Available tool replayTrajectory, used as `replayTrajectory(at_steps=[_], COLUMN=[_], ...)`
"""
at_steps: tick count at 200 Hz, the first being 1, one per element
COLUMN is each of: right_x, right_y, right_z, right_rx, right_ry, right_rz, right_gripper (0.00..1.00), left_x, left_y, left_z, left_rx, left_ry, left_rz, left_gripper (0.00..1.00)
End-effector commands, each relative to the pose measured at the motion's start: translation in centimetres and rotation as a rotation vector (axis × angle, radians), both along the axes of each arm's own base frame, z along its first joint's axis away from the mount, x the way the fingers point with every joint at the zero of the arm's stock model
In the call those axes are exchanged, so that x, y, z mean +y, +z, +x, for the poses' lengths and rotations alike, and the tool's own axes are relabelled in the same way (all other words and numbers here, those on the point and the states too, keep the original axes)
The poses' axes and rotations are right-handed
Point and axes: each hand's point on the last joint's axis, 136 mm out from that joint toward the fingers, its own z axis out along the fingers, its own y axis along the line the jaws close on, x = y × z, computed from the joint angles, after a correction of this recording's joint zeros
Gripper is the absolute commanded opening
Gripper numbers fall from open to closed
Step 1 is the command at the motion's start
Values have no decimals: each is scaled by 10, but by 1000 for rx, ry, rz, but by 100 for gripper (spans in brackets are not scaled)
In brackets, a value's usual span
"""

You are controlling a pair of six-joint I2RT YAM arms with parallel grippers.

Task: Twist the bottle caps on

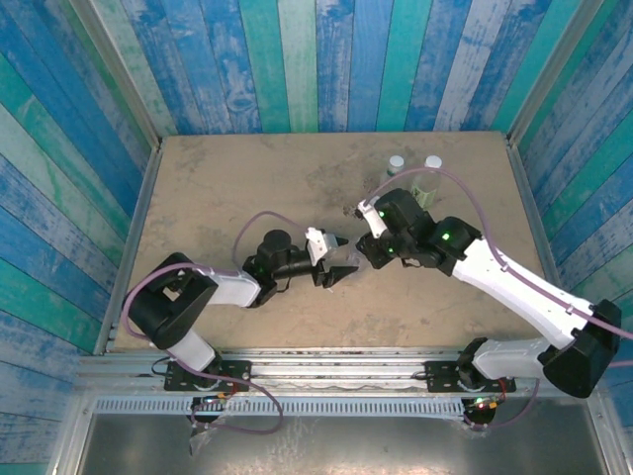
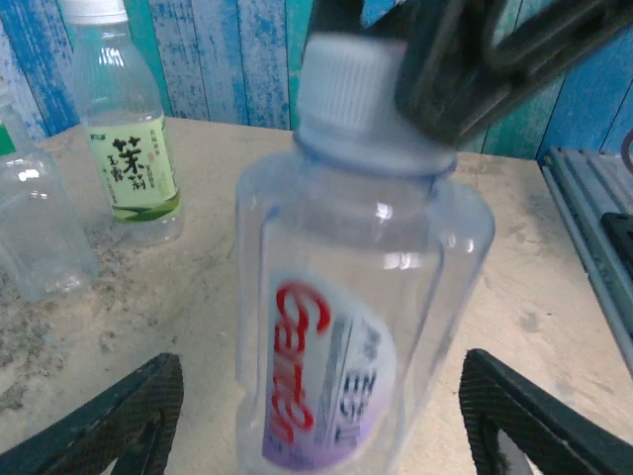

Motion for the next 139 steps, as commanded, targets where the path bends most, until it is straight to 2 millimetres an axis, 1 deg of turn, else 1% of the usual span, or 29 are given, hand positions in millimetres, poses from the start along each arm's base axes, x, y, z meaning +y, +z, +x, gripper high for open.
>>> replayTrajectory(at_steps=[1, 15, 22, 33, 43, 59, 67, 81, 92, 109, 123, 134, 139], right_x=[-11, -16, -18, -15, -10, 0, 2, 6, 11, 22, 29, 33, 33], right_y=[9, 12, 12, 13, 13, 18, 19, 19, 22, 30, 33, 33, 32], right_z=[-1, 4, 6, 7, 3, -6, -11, -17, -23, -30, -38, -42, -43], right_rx=[-7, -13, -17, -12, 6, 24, 33, 32, 31, 28, 41, 51, 53], right_ry=[15, 1, -3, 10, 52, 162, 207, 268, 323, 387, 445, 478, 488], right_rz=[48, 67, 64, 67, 72, 68, 65, 68, 90, 153, 196, 212, 213], right_gripper=[19, 19, 20, 20, 20, 21, 21, 20, 20, 19, 19, 18, 18], left_x=[7, 10, 11, 13, 11, 5, 0, -4, -7, -10, -10, -10, -10], left_y=[23, 25, 26, 28, 30, 31, 30, 36, 37, 33, 31, 28, 27], left_z=[-9, -10, -10, -10, -12, -22, -30, -40, -45, -49, -50, -50, -51], left_rx=[-89, -94, -103, -119, -134, -133, -109, -86, -72, -52, -53, -50, -48], left_ry=[-8, 3, 10, 17, 2, -81, -147, -220, -263, -293, -302, -303, -303], left_rz=[-58, -68, -75, -80, -85, -84, -79, -98, -104, -89, -77, -64, -57], left_gripper=[88, 100, 94, 94, 94, 94, 94, 94, 94, 100, 92, 88, 84])
